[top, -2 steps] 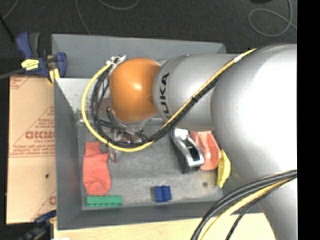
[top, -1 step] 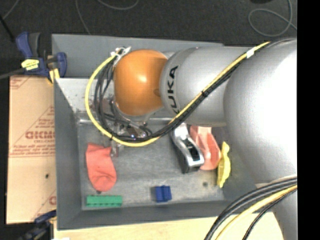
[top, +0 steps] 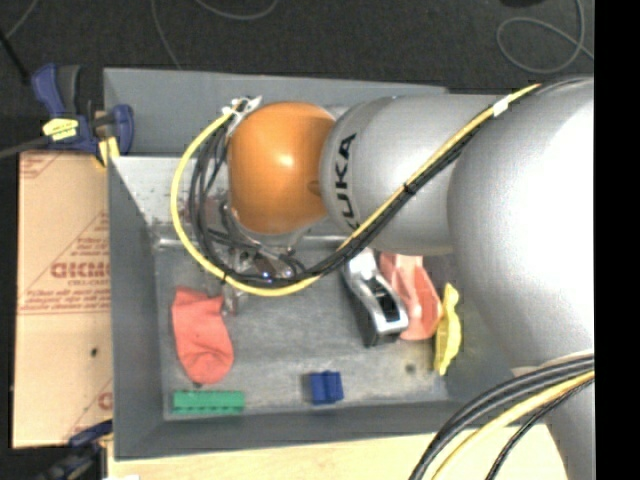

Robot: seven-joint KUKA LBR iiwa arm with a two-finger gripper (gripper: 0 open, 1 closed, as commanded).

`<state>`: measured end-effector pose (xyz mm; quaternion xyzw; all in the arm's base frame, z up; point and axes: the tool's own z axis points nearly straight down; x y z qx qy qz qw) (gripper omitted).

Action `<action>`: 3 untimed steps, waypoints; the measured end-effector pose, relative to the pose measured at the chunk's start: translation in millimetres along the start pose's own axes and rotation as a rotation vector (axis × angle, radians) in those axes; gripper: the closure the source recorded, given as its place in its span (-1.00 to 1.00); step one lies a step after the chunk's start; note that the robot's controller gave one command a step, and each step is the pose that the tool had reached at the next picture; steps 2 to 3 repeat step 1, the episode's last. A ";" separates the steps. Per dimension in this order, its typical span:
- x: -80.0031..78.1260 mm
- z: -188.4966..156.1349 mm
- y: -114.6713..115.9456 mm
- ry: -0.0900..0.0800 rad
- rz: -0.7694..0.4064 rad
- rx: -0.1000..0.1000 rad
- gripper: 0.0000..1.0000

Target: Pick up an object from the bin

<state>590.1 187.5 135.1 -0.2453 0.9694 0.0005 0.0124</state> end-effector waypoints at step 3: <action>10.2 -26.8 -13.4 -0.008 -0.046 0.002 1.00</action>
Offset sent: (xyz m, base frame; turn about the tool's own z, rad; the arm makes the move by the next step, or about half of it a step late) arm 0.0291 0.0086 0.1411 -0.0398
